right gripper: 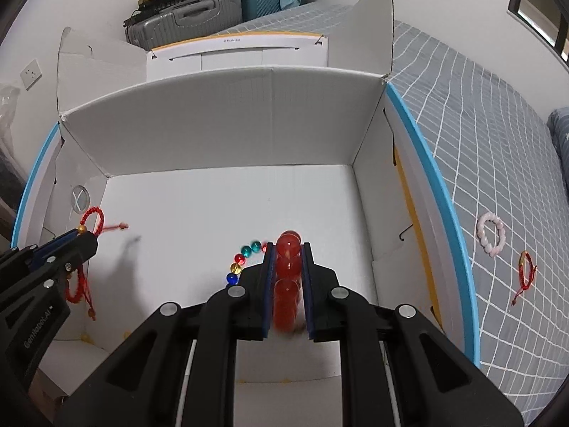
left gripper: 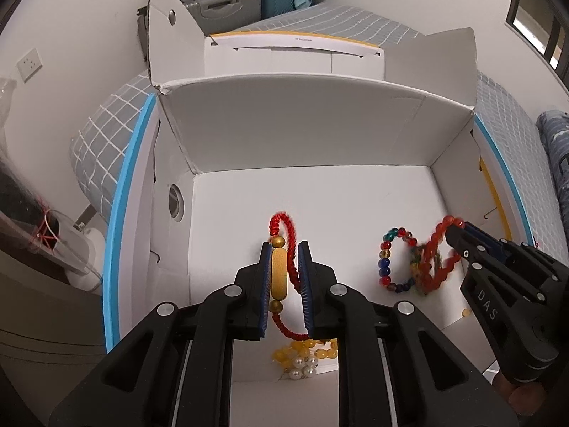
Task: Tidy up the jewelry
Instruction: 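Open the left gripper releasing the red cord bracelet while the right gripper releases the red beads, then move both open grippers back over the pink bead and red cord bracelets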
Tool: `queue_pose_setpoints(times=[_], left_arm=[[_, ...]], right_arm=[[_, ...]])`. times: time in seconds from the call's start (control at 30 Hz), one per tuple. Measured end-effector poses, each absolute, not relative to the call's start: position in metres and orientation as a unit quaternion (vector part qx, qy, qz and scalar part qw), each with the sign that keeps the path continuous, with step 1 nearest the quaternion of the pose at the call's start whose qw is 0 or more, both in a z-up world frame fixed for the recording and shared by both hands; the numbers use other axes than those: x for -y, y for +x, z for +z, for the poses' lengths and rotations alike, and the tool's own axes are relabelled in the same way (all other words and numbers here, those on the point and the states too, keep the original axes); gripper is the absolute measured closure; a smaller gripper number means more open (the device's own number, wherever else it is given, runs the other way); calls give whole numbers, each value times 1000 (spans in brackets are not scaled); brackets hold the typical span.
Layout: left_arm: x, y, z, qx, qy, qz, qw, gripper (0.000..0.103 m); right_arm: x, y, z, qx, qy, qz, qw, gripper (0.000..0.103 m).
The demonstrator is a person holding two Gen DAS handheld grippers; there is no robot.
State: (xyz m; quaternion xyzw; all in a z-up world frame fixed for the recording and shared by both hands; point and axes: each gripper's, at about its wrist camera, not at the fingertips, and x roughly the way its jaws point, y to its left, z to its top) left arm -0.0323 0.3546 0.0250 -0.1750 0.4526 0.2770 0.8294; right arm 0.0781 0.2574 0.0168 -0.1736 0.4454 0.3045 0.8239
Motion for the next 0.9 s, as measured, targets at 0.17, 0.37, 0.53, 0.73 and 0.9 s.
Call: queue_pose_setpoints(times=[0.17, 0.37, 0.53, 0.73, 0.9], left_arm=[[-352, -34, 29, -448, -167, 286, 831, 64], [-348, -37, 38, -433, -167, 289, 837, 36], [-347, -40, 44, -421, -170, 290, 842, 22], [-343, -41, 53, -403, -173, 288, 852, 11], [-330, -36, 60, -399, -162, 282, 857, 6]], right_arm=[[-253, 77, 23, -440, -167, 305, 828, 73], [-244, 75, 35, -431, -160, 305, 834, 45], [-232, 76, 46, -419, -148, 299, 845, 25], [-214, 79, 61, -409, -133, 293, 854, 13], [-198, 81, 70, -403, -123, 287, 860, 8]])
